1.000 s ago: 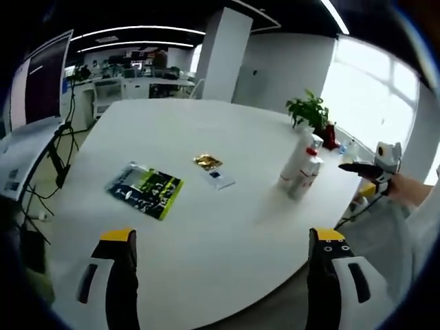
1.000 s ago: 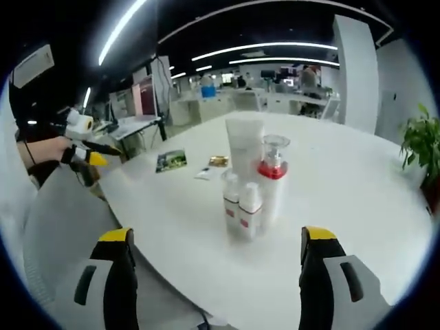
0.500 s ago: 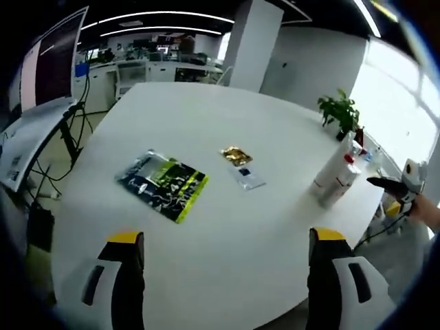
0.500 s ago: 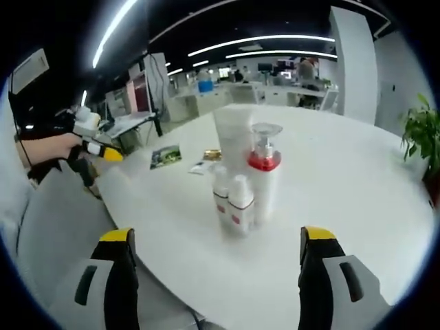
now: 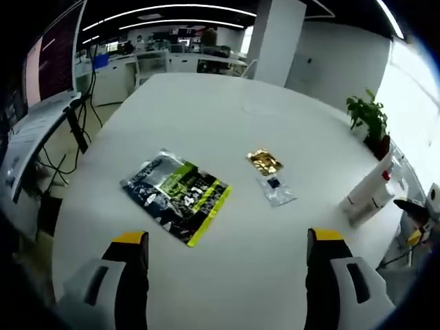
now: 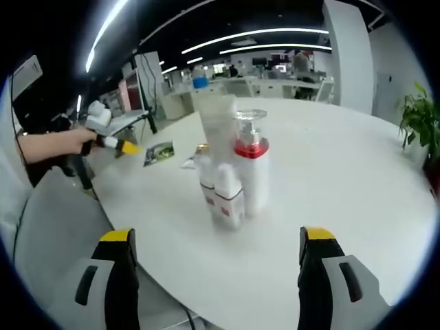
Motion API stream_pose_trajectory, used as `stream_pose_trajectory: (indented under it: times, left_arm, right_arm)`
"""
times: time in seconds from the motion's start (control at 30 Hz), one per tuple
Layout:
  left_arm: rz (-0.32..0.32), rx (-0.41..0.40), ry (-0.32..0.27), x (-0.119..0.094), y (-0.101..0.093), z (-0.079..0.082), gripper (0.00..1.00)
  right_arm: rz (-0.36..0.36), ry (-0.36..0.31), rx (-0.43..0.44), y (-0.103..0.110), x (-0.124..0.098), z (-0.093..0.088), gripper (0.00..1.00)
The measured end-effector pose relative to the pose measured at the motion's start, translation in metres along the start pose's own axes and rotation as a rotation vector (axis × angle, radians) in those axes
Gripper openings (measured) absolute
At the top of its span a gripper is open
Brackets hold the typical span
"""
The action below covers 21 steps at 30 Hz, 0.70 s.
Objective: Arrange the skincare products in the storage area until every visible bottle or jar stands upright without overlapping.
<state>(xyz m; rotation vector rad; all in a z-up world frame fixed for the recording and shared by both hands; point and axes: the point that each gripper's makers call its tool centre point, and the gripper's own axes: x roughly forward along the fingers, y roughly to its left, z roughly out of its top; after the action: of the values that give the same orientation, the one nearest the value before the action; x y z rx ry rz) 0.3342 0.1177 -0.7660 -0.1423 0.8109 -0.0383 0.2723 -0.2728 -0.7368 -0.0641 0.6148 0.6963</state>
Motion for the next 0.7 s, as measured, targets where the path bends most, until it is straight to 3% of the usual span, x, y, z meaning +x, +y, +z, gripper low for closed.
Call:
stream_pose_trajectory:
  times: [0.13, 0.33, 0.47, 0.7]
  left_arm:
    - [0.074, -0.031, 0.042, 0.014, 0.008, 0.005, 0.89]
    - [0.134, -0.038, 0.056, 0.027, 0.008, 0.016, 0.89]
    - [0.173, -0.051, 0.037, 0.037, 0.011, 0.028, 0.85]
    - [0.259, -0.052, 0.053, 0.050, 0.028, 0.031, 0.91]
  right_arm:
    - [-0.011, -0.008, 0.020, -0.003, -0.001, -0.003, 0.97]
    - [-0.028, -0.004, 0.042, -0.009, -0.003, -0.010, 0.95]
    - [-0.033, -0.001, 0.047, -0.012, -0.003, -0.011, 0.95]
    - [-0.036, 0.004, 0.048, -0.015, -0.004, -0.010, 0.94]
